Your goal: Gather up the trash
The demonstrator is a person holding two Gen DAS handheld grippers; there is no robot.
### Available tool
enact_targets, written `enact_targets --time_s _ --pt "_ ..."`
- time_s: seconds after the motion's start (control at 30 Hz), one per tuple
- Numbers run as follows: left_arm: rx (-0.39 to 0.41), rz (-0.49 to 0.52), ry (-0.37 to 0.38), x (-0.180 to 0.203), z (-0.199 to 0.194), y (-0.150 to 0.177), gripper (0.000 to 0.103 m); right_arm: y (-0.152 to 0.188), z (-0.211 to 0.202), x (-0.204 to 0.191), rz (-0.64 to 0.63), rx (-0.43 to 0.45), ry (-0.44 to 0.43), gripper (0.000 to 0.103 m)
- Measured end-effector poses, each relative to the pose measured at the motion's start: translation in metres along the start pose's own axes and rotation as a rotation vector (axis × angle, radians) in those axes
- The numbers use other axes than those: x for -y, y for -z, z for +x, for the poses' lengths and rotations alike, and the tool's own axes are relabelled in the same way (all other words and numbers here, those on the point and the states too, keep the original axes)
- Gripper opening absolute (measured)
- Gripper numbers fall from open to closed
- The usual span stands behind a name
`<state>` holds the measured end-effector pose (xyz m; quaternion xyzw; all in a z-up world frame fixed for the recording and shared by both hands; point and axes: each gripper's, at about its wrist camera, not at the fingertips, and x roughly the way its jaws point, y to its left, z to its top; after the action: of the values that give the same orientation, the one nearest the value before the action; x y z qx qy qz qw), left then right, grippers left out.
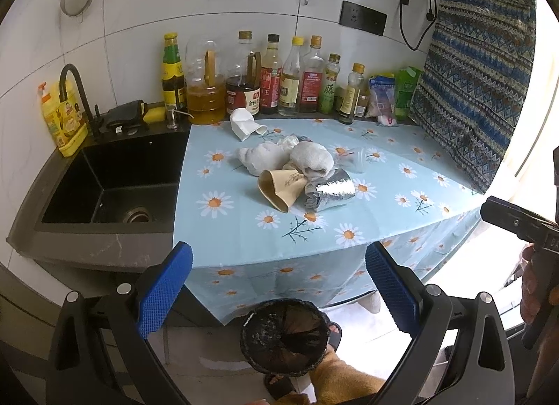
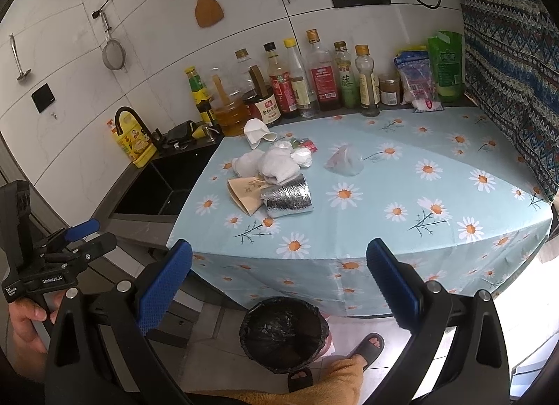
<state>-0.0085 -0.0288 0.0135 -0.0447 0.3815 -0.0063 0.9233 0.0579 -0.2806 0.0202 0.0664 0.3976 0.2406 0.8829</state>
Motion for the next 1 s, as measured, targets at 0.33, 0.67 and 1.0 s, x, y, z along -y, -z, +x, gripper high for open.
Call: enact_targets --time_s 0.33,0.67,1.0 --pt "-0.035 0.034 0.015 -0.001 0.004 0.003 0.096 0.002 0.006 -0.001 0.017 -0.021 0.009 0.099" --pt "-0.073 0.011 0.028 -0.001 0.031 -0.006 0.096 -0.011 0.025 0.015 -0.005 -0.062 0.021 0.099" --pt "-0.147 -0.069 0.025 0.005 0.075 -0.022 0.096 -0.057 0.089 0.059 -0.041 -0.136 0.005 0.099"
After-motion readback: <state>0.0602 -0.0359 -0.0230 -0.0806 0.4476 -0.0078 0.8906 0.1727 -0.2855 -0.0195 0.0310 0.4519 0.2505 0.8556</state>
